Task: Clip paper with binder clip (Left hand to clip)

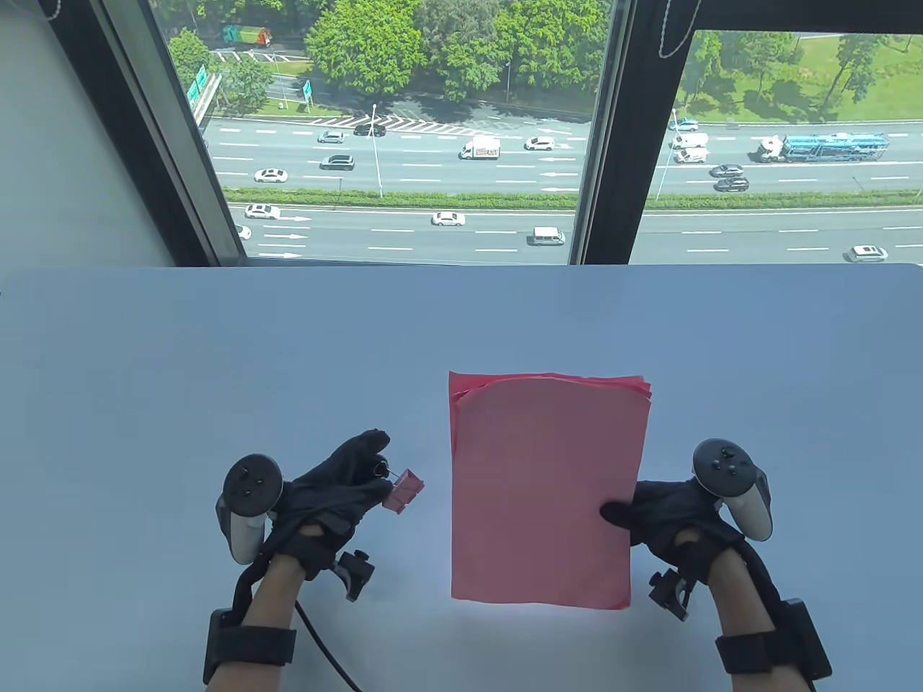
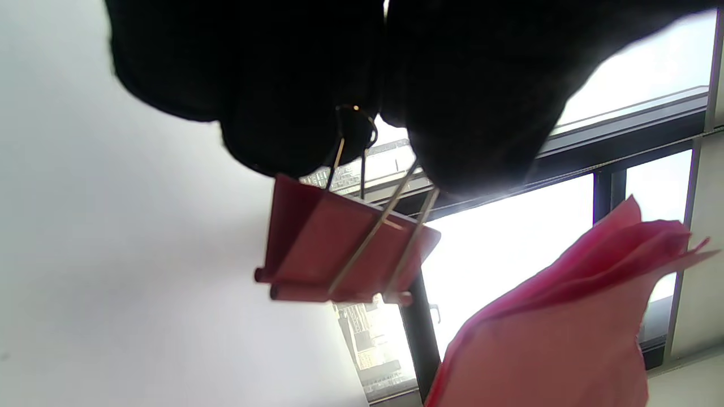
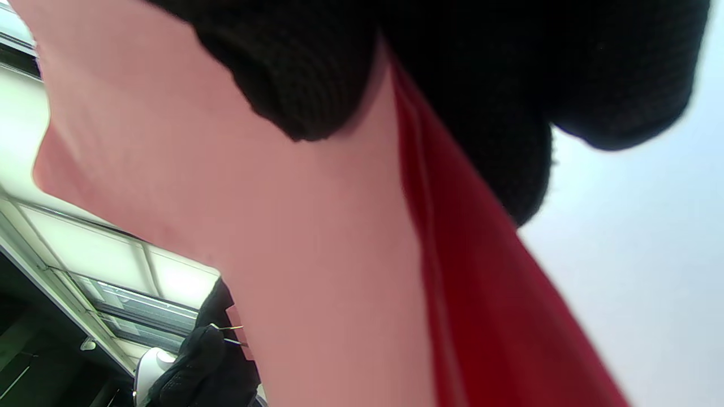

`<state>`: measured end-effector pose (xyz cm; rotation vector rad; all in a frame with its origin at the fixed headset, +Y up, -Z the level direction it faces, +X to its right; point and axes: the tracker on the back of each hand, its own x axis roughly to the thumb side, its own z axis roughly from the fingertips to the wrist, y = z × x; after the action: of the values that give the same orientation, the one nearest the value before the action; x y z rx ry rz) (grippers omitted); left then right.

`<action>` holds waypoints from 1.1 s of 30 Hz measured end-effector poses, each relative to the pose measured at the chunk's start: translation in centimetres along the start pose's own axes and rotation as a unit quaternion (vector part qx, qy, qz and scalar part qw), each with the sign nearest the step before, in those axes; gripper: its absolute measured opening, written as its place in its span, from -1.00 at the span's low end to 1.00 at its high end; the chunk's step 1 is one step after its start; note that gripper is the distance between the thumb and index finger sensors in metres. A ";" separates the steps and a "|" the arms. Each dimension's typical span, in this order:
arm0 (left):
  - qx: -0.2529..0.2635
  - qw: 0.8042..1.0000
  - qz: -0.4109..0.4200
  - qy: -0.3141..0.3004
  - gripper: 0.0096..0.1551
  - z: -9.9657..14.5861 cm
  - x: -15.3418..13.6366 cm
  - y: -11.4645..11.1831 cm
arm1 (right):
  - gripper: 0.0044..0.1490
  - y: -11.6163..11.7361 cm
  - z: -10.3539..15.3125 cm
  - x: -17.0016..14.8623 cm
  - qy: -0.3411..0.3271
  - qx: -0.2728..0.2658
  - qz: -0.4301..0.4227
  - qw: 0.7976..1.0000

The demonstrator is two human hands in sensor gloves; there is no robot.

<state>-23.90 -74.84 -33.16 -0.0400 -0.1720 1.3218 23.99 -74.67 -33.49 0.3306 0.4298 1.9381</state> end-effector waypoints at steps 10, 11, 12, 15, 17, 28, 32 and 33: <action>-0.038 0.991 0.124 0.017 -0.18 -0.1 -0.5 -1.3 | -0.48 0.3 -0.1 0.3 -0.019 0.020 -0.015 1.000; -0.047 0.990 0.131 0.014 -0.18 -0.1 -0.6 -1.5 | -0.48 0.3 -0.1 0.3 -0.018 0.020 -0.014 1.000; -0.048 0.989 0.139 0.012 -0.18 -0.1 -0.5 -1.6 | -0.48 0.3 0.0 0.3 -0.017 0.020 -0.012 1.000; -0.057 0.990 0.126 0.013 -0.19 0.0 -0.4 -1.9 | -0.48 0.4 0.0 0.3 -0.018 0.022 -0.011 1.000; -0.063 0.989 0.137 0.010 -0.19 0.0 -0.3 -2.1 | -0.48 0.4 -0.1 0.4 -0.019 0.020 -0.008 1.000; -0.045 0.989 0.143 -0.004 -0.15 0.3 0.4 -2.4 | -0.48 1.6 -0.3 0.9 -0.023 0.018 0.020 0.999; -0.024 0.988 0.152 -0.014 -0.13 0.3 0.6 -2.0 | -0.49 2.7 -0.4 1.4 -0.033 0.021 0.033 0.999; -0.019 0.988 0.151 -0.016 -0.13 0.4 0.7 -1.8 | -0.49 2.9 -0.4 1.5 -0.035 0.022 0.037 0.998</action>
<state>-22.05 -74.63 -32.50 -0.0789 -0.2240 1.6222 20.89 -74.40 -32.54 0.4476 0.4203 1.9838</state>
